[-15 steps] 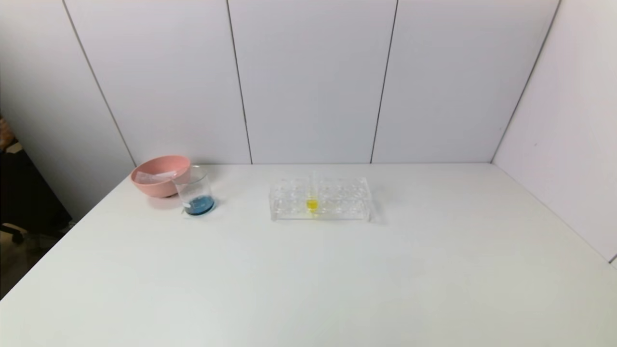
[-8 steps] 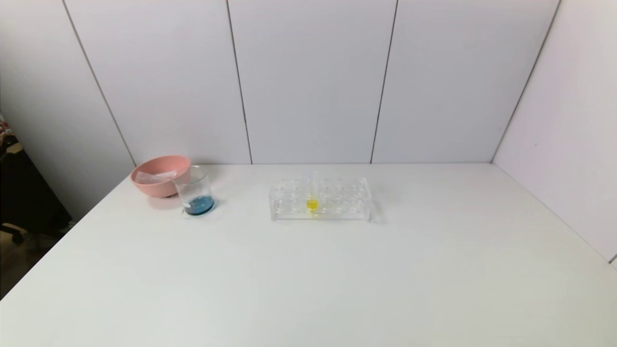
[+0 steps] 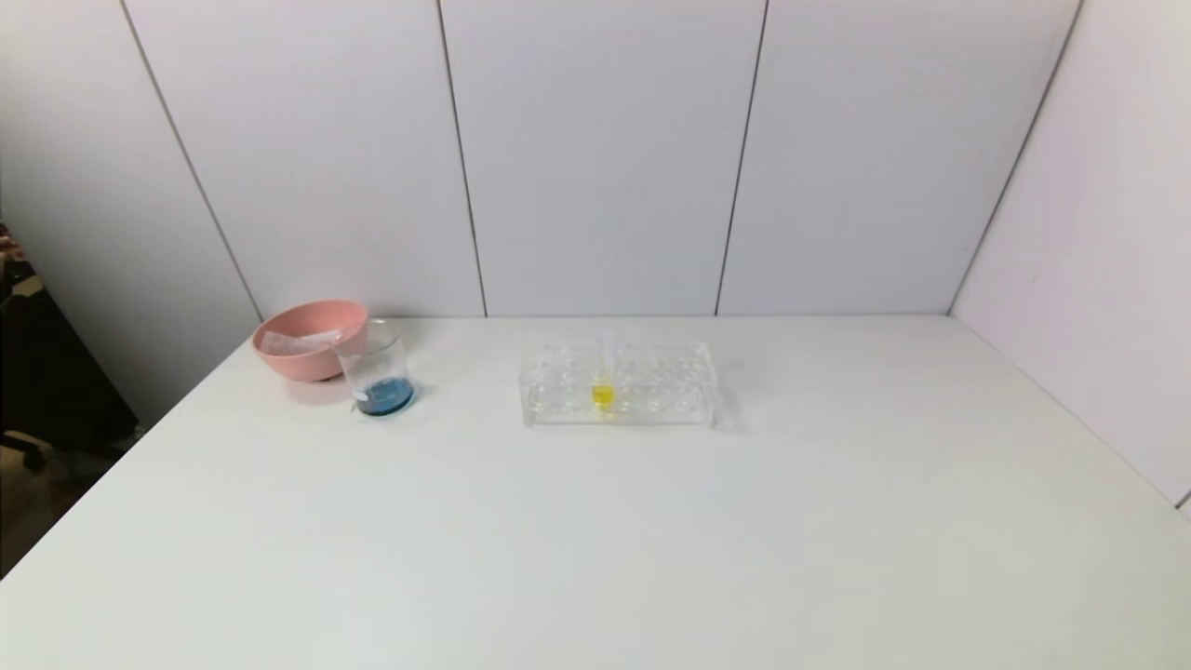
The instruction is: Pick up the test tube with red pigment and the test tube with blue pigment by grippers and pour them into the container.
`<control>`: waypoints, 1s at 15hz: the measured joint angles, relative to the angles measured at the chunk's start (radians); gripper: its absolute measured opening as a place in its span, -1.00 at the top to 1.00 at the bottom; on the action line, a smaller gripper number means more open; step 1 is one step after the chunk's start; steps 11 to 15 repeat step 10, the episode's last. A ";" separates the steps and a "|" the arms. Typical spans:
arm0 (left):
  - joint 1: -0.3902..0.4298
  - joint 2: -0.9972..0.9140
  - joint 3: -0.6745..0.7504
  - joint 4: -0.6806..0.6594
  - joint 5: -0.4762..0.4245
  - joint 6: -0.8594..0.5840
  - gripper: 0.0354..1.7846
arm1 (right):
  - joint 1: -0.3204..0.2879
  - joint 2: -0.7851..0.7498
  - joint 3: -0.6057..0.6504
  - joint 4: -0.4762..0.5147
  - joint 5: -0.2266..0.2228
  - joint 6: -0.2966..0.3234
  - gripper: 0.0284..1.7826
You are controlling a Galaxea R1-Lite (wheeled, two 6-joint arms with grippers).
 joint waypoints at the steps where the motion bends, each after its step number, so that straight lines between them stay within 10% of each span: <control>1: 0.000 0.000 -0.001 0.023 0.004 -0.028 -0.98 | 0.000 0.000 0.000 0.000 0.000 0.000 -0.99; 15: 0.000 0.000 -0.005 0.025 0.018 -0.097 -0.98 | 0.000 0.000 0.000 0.000 0.000 0.000 -0.99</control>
